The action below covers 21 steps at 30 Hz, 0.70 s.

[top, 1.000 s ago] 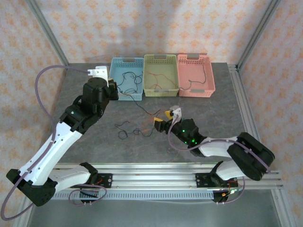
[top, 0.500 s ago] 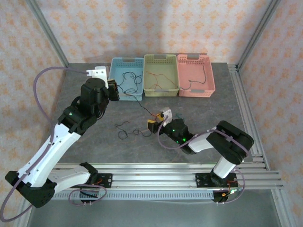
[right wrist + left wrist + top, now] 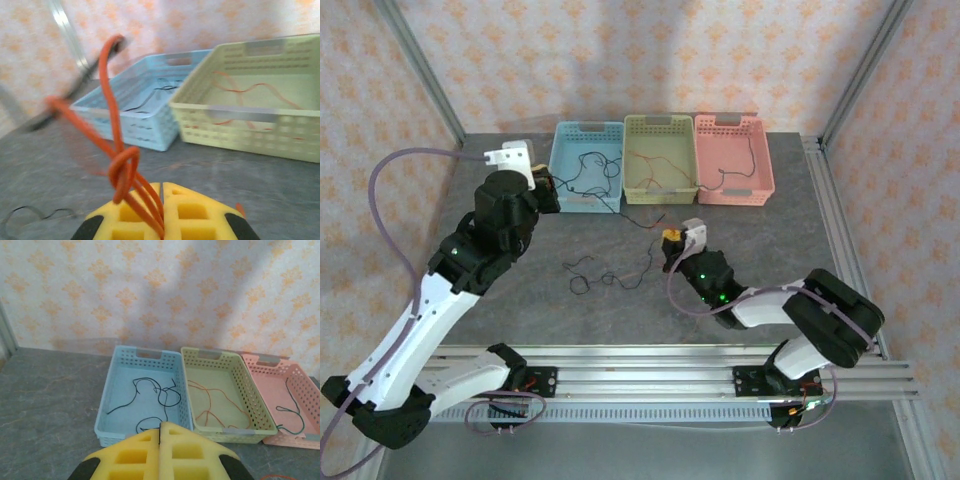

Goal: Untangle the cables

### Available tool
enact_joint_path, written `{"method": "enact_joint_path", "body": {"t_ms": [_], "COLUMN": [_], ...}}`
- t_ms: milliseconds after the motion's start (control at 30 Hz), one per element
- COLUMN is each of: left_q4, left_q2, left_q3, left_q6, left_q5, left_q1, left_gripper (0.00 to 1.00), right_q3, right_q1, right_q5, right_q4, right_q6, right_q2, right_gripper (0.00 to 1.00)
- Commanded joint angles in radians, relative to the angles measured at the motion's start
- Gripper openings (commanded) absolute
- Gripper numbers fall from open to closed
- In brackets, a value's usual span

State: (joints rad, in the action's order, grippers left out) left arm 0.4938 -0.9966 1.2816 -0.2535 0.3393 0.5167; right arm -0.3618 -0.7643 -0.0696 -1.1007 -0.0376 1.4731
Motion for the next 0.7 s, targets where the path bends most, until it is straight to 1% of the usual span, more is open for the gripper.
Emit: {"method": "enact_joint_path", "body": {"t_ms": [0,100,200,333,433,567,667], "left_q4": [0.029,0.015,0.002,0.001,-0.034,-0.017,-0.047], "left_q2": [0.033,0.052,0.06,0.04,0.007,-0.122,-0.214], "left_q3": [-0.015,-0.046,-0.062,-0.056,-0.047,0.052,0.111], "left_q6": [0.039,0.031,0.027,0.026,0.03,0.022,0.0], "left_q5": [0.091,0.104,0.097,0.107,0.153,0.247,0.271], "left_q1": [-0.002,-0.002,-0.003,-0.003,-0.006,-0.065,-0.131], "left_gripper": [0.0,0.0,0.0,0.0,0.0,0.0,0.0], "right_q3": [0.054,0.086,0.062,0.049,0.026,0.023,0.023], "right_q1": [0.059,0.114,0.118,0.118,0.118,0.118,0.118], "right_q5": [-0.148,-0.174,-0.141,-0.11,-0.082,-0.06,-0.053], "right_q4": [-0.043,-0.026,0.046,0.059,0.101,0.09,0.099], "right_q6": [-0.079,-0.143,-0.148,-0.168,-0.169,-0.176,-0.176], "right_q2": [-0.066,-0.106,-0.117,-0.102,-0.09,-0.076,-0.083], "right_gripper": [0.0,0.0,0.0,0.0,0.0,0.0,0.0]}}
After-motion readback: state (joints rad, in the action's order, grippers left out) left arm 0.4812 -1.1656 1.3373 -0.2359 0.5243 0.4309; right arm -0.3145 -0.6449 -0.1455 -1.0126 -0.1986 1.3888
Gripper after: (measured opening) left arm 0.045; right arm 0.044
